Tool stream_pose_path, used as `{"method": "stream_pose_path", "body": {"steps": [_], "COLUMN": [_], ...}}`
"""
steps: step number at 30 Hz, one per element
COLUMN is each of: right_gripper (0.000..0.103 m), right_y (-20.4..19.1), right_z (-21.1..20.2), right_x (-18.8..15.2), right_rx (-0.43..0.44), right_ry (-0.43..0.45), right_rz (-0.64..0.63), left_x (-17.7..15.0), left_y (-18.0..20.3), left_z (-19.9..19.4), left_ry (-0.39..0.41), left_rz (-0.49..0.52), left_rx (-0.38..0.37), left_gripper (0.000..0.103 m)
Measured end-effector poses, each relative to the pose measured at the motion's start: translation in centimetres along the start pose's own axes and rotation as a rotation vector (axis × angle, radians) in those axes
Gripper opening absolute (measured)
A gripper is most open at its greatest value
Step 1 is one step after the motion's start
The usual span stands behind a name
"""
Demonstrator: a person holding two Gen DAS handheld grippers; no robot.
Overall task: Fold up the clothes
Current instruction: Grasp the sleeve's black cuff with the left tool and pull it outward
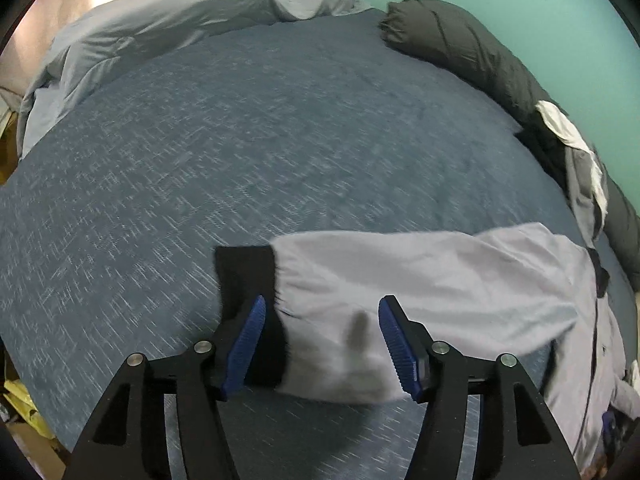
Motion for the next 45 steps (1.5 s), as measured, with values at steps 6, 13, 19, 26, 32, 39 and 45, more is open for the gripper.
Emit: {"method": "stream_pose_path", "body": {"steps": [6,13,19,26,32,39,45], "right_gripper": [0.031,0.031,0.031,0.031,0.031,0.031,0.031], "right_y": [0.0,0.4,0.2,0.1,0.0,0.2,-0.2], "right_z": [0.4,0.9,0.9,0.4,0.5,1.0,1.8], "right_x": [-0.2,-0.5,-0.5,-0.2,-0.5,-1.0,-1.6], "right_rx": [-0.004,-0.017,-0.01,0.019,0.026,0.026,0.02], "right_ry": [-0.006,-0.015,-0.014,-0.006,-0.02,-0.049,-0.074], "right_rz": [0.0,0.005,0.003,0.016,0.015,0.017,0.009], "left_x": [0.0,-0.4,-0.1,-0.5,-2.5,-3.6,-2.1], "left_y": [-3.5,-3.6,-3.9,-5.2,-5.1,-5.6,-3.9], "left_z": [0.7,2.2,0.0,-4.4,-2.3,-0.8,-3.6], "left_ry": [0.023,0.012,0.039,0.055,-0.037,-0.074,0.003], "left_rz": [-0.064,-0.051,-0.061,-0.098,-0.075,-0.068,0.0], "left_rx": [0.065,0.003,-0.005,-0.028,0.023,0.093,0.119], "left_gripper": [0.065,0.049,0.006,0.006,0.007,0.019,0.042]}}
Point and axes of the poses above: each gripper's, at about its wrist camera, not at the fingertips, and z roughly the way its jaws point, y to its right, x to its top, the point moved 9 cm from there along z, roughly the way its jaws point, and after that the axes turned 10 degrees about z, right-handed, at the moved point
